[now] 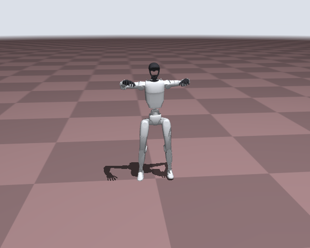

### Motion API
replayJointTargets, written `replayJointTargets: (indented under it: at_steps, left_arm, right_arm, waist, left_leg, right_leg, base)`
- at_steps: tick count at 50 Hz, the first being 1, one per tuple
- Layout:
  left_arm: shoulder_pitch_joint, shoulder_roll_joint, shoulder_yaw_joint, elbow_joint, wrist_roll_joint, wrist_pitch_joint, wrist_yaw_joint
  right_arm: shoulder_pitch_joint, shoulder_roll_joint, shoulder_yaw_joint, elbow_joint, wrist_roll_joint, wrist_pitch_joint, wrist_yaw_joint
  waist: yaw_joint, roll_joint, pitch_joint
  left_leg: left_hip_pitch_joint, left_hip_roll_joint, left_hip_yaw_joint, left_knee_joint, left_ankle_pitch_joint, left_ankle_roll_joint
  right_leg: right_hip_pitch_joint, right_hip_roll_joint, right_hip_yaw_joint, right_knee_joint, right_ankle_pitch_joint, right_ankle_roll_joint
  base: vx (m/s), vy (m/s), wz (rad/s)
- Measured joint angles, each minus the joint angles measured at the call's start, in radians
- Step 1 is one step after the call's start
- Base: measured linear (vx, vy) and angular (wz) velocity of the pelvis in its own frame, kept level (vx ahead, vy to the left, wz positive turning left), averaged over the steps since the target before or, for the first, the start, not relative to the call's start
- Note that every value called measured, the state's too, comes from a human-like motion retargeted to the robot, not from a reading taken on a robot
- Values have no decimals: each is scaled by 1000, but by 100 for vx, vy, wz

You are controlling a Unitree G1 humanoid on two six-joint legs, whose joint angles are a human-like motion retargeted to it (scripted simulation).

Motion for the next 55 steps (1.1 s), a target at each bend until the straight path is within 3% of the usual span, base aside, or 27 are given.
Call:
replayJointTargets:
  at_steps: [20, 26, 30, 35, 39, 43, 45, 48, 55]
  left_arm:
    - [-10, 10, 5, 12, 6, 5, 12]
    - [-122, -47, -112, 21, -2, 8, 52]
    - [-329, -182, -365, 87, 15, 13, 108]
    - [-603, -531, -701, 352, 4, 41, 196]
    - [-831, -902, -881, 859, -175, 121, 304]
    - [-959, -1158, -897, 1349, -410, 173, 363]
    - [-915, -1218, -887, 1386, -382, 138, 386]
    - [-755, -1285, -844, 1254, -235, 88, 387]
    - [-577, -1346, -962, 1195, -186, 59, 417]
  right_arm:
    - [-5, -3, -7, 12, 3, 1, -5]
    - [-155, 71, 136, 11, 31, 1, -55]
    - [-447, 234, 436, 85, 16, 10, -149]
    - [-669, 611, 743, 336, 67, 33, -336]
    - [-748, 891, 975, 771, 216, 83, -457]
    - [-736, 1058, 1150, 1076, 167, 131, -479]
    - [-674, 1102, 1180, 1055, 38, 114, -515]
    - [-533, 1155, 1142, 922, -112, 77, -485]
    - [-282, 1249, 1213, 879, 78, 10, -472]
  waist:
    - [5, -5, 0]
    - [26, -10, 30]
    - [30, -18, 62]
    - [22, -29, 107]
    - [18, -37, 158]
    - [-24, -37, 217]
    - [-54, -37, 253]
    - [-81, -41, 300]
    - [-51, -55, 383]
  left_leg:
    - [2, 5, 4, 4, -5, 0]
    - [9, 9, 26, 14, -9, 3]
    - [10, 5, 44, 20, -8, 12]
    - [7, -21, 52, 11, 0, 26]
    - [-3, -33, 47, 3, 11, 35]
    - [-30, -37, 31, -15, 31, 33]
    - [-44, -34, 33, -32, 39, 29]
    - [-66, -24, 65, -50, 44, 27]
    - [-159, -2, 143, -16, 44, 31]
  right_leg:
    - [0, 6, 5, 3, -1, 0]
    - [-11, 9, 33, 22, -4, 0]
    - [-22, 5, 53, 30, 0, 0]
    - [-43, -23, 65, 53, -2, 0]
    - [-72, -37, 62, 89, -4, -23]
    - [-111, -42, 42, 116, 5, -43]
    - [-137, -38, 44, 122, 13, -42]
    - [-179, -26, 67, 117, 16, -27]
    - [-236, -60, -78, 223, -28, -53]
  base:
    - [0, 0, 0]
    - [-2, 0, -16]
    - [-6, 2, -24]
    - [-9, 8, -5]
    - [-13, 10, 10]
    - [-14, 9, 30]
    - [-13, 9, -1]
    - [-10, 7, -51]
    - [-9, 1, -59]
